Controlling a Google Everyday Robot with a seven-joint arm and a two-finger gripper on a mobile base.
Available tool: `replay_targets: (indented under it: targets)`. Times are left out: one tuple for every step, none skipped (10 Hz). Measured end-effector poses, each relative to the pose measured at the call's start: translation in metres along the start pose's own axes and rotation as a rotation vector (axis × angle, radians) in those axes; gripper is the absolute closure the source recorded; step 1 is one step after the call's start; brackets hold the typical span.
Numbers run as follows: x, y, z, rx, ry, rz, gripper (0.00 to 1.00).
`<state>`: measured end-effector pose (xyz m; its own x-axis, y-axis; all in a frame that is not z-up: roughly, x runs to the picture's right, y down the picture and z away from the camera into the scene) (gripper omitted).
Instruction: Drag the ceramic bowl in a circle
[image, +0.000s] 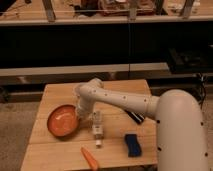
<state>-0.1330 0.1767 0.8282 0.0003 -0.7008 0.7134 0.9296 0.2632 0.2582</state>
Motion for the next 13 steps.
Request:
replay_targets:
  targets:
    - [-0.017,0.013,-0.010,0.002,0.009,0.019,0.88]
    - [-0.034,0.019,-0.017,0.004,0.015,0.027,0.88]
    - [-0.046,0.022,-0.024,0.007,0.021,0.031,0.88]
    - [-0.053,0.024,-0.029,0.013,0.026,0.031,0.88]
    - [-0.057,0.023,-0.027,0.020,0.021,0.012,0.88]
    - [-0.061,0.020,-0.022,0.023,0.016,-0.026,0.88]
    - [-0.066,0.007,-0.011,0.027,0.005,-0.107,0.88]
    - [-0.069,-0.005,-0.003,0.030,-0.001,-0.149,0.88]
    - [-0.073,-0.023,0.008,0.032,-0.007,-0.209,0.88]
    - [-0.077,-0.036,0.015,0.031,-0.010,-0.252,0.88]
    - [-0.083,-0.059,0.024,0.031,-0.011,-0.337,0.88]
    - [-0.086,-0.071,0.026,0.031,-0.007,-0.390,0.88]
    - [-0.087,-0.083,0.025,0.031,-0.004,-0.441,0.88]
